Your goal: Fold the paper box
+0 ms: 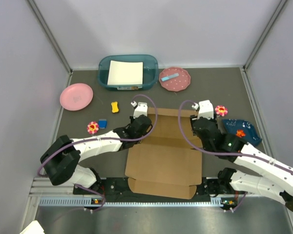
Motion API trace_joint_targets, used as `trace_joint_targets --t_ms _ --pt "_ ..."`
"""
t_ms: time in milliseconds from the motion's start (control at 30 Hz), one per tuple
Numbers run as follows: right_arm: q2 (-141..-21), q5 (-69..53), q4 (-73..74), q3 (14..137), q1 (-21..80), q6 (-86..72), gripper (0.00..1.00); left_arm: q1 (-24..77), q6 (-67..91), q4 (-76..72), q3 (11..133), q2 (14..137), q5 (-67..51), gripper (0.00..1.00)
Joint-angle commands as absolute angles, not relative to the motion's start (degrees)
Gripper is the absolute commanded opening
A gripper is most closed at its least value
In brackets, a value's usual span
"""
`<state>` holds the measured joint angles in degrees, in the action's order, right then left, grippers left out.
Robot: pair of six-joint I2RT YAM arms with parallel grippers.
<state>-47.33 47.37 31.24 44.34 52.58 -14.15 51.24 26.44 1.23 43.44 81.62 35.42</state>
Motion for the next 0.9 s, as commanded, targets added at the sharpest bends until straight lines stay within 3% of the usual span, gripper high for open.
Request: trace_joint_targets --t_ms 0,233,367,533,700,867 --pt "-50.79 50.01 30.76 44.83 51.16 -15.72 0.54 51.06 24.43 8.35 42.28 81.57 33.84 0.0" --pt "-53.96 48.35 24.44 43.24 48.53 -15.65 0.46 51.06 24.87 7.65 41.13 80.6 33.49 0.0" --pt "-56.16 45.45 23.56 43.07 46.32 -16.61 0.3 51.06 25.14 7.03 40.08 79.45 33.66 0.0" --pt "-54.94 41.4 22.5 41.66 45.53 -20.91 0.19 51.06 26.71 6.59 38.85 78.22 33.57 0.0" --pt "-52.21 31.41 19.87 39.12 45.44 -32.65 0.01 50.98 33.29 5.72 37.01 76.82 35.85 0.0" --pt "-53.0 25.15 16.18 36.65 45.44 -41.91 0.0 51.15 37.18 5.19 34.81 75.59 37.79 0.0"
